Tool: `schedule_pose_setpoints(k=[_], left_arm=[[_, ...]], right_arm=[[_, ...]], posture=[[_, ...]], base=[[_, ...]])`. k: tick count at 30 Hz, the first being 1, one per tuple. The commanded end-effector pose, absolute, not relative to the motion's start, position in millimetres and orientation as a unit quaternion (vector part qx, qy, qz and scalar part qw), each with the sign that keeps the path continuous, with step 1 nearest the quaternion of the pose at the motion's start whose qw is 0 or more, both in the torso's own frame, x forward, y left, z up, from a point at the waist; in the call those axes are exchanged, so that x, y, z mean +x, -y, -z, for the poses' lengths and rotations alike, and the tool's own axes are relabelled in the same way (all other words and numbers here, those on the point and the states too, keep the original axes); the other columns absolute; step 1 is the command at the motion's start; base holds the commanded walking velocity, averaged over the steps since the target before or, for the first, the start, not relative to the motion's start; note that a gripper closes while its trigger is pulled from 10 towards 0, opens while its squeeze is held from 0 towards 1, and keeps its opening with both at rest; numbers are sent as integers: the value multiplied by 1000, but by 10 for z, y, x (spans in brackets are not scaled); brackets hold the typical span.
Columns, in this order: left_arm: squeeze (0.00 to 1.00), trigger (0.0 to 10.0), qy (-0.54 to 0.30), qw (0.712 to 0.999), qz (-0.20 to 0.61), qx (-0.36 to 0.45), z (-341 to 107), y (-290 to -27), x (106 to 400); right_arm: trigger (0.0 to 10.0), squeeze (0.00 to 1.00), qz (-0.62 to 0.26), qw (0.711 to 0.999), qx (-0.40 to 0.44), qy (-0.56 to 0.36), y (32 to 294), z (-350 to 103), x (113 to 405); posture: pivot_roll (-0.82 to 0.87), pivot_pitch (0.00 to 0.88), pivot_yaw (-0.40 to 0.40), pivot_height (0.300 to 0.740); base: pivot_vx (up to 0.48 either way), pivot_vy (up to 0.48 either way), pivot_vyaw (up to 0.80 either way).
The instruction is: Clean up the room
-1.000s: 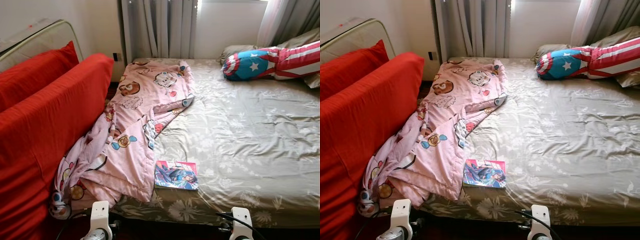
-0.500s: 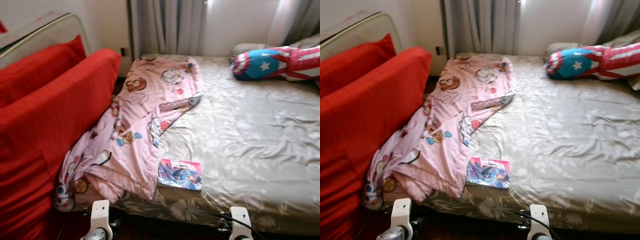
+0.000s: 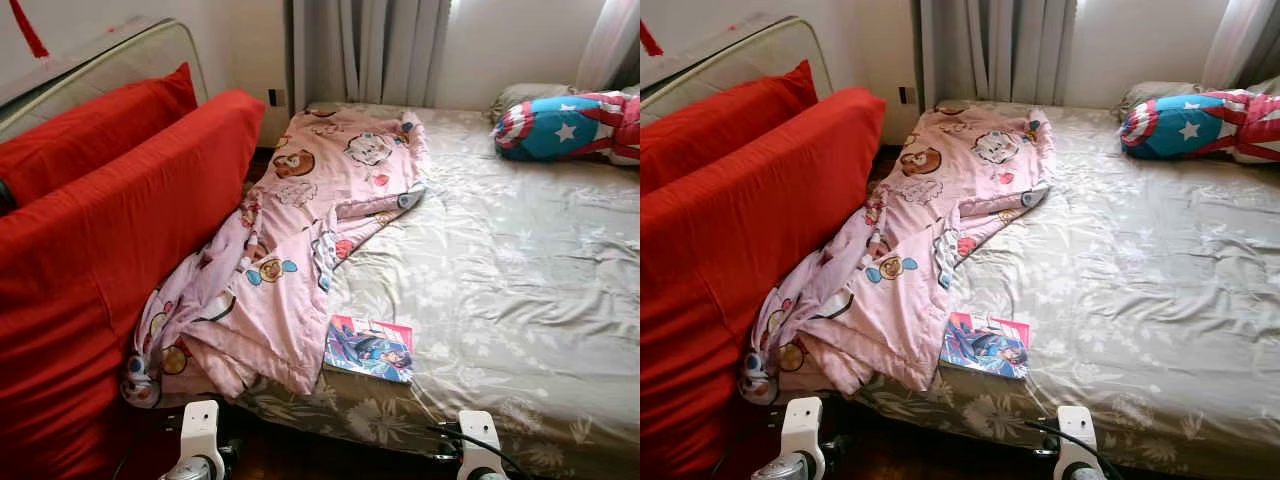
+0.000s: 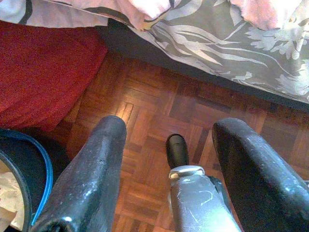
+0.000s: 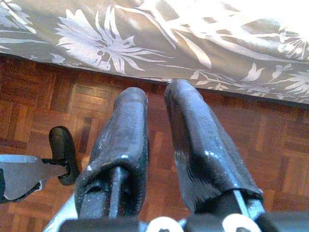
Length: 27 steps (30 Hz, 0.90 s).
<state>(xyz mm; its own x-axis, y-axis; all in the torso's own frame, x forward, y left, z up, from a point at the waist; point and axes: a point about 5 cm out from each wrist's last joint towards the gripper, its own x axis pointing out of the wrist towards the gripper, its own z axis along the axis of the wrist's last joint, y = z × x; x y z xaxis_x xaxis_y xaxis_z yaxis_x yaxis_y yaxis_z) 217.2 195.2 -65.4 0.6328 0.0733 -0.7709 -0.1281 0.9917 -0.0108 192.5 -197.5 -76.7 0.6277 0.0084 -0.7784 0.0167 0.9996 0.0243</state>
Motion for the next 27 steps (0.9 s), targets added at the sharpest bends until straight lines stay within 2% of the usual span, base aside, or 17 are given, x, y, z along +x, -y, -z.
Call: schedule_pose_setpoints(k=[1, 24, 27], left_arm=[[0, 10000, -434, 899, -56, -30, 675, -1976, 2133], [0, 10000, -433, 900, -53, -27, 672, -1988, 2135], [0, 10000, -428, 902, -53, -20, 667, -1996, 2137]], right_arm=[[10000, 0, -5, 899, 13, -438, 1956, 779, 1909], [10000, 0, -12, 900, 12, -436, 1940, 778, 1912], [10000, 0, -12, 900, 13, -435, 1937, 780, 1908]], posture=[[-152, 18, 26, 740], [-152, 14, 32, 740], [-155, 13, 35, 740]], base=[[0, 0, 0], [299, 0, 37], [0, 0, 0]])
